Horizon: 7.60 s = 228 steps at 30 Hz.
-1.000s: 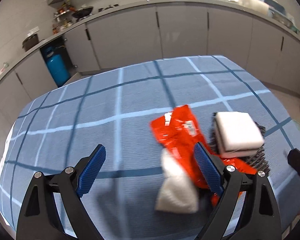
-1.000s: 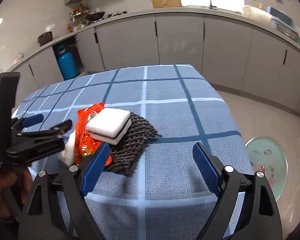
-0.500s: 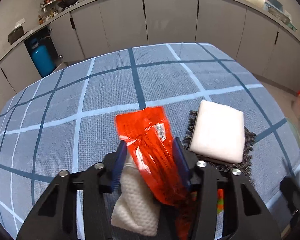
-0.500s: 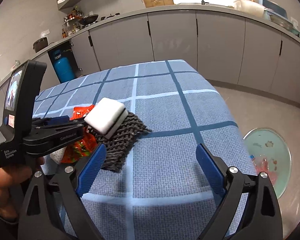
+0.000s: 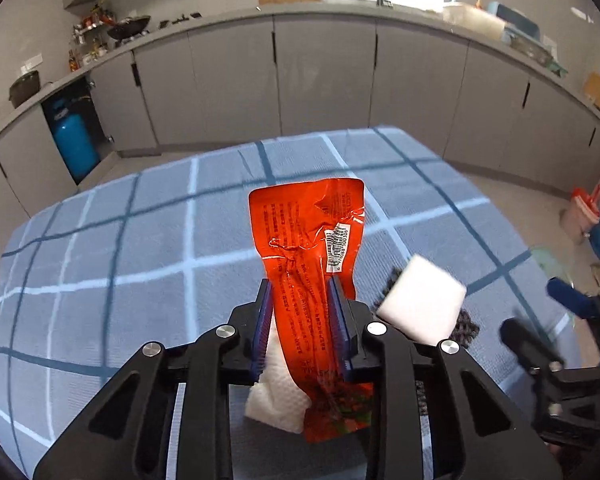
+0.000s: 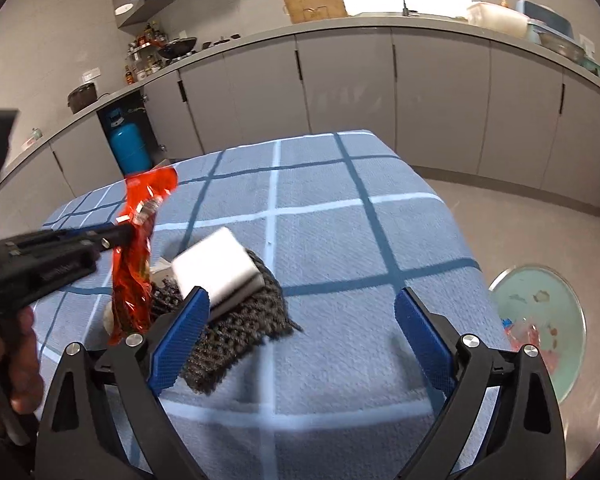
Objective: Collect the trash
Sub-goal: 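Grasp the orange wrapper with the left tool while the right tool grasps the white sponge, then carry orange wrapper and white sponge to the green bucket and open both tools, then move both tools back over the white cloth and black scrubber, then grasp the white cloth with the left tool while the right tool grasps the black mesh scrubber, then carry cloth and scrubber to the green bucket and open both tools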
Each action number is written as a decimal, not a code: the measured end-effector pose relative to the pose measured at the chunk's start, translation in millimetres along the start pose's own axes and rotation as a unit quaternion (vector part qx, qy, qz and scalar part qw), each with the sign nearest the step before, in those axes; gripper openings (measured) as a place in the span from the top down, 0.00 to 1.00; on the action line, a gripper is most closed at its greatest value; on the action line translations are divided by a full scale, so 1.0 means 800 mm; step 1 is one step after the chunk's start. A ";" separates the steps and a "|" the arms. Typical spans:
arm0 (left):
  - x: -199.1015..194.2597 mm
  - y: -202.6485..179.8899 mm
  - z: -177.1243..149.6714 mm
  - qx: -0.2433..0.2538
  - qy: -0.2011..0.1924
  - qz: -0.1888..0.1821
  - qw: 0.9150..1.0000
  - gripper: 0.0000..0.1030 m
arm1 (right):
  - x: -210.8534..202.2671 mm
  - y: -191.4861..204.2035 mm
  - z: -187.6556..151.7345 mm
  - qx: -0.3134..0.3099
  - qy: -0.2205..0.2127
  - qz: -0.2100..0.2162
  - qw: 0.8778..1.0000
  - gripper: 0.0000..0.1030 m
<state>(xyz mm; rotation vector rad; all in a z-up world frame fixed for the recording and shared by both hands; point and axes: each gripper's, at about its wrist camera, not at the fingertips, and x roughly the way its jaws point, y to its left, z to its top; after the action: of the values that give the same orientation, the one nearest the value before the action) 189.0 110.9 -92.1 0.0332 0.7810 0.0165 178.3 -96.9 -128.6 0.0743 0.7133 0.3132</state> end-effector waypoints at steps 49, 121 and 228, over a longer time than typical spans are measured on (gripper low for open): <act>0.119 0.118 0.003 -0.166 0.103 0.052 0.979 0.49 | 0.048 0.025 0.007 -0.048 0.020 0.041 0.998 0.44; 0.087 -0.427 0.000 0.223 0.047 -0.193 0.954 0.49 | -0.022 -0.380 -0.107 0.179 0.016 -0.224 0.958 0.19; 0.010 -0.163 0.043 0.141 -0.030 -0.059 0.988 0.86 | -0.077 -0.134 0.002 0.043 -0.049 -0.076 0.995 0.88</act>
<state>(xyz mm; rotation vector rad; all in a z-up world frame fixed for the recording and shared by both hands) 219.0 -20.2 -78.0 0.2551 0.7185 -0.2076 162.7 -218.2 -107.1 0.1154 0.6306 0.1316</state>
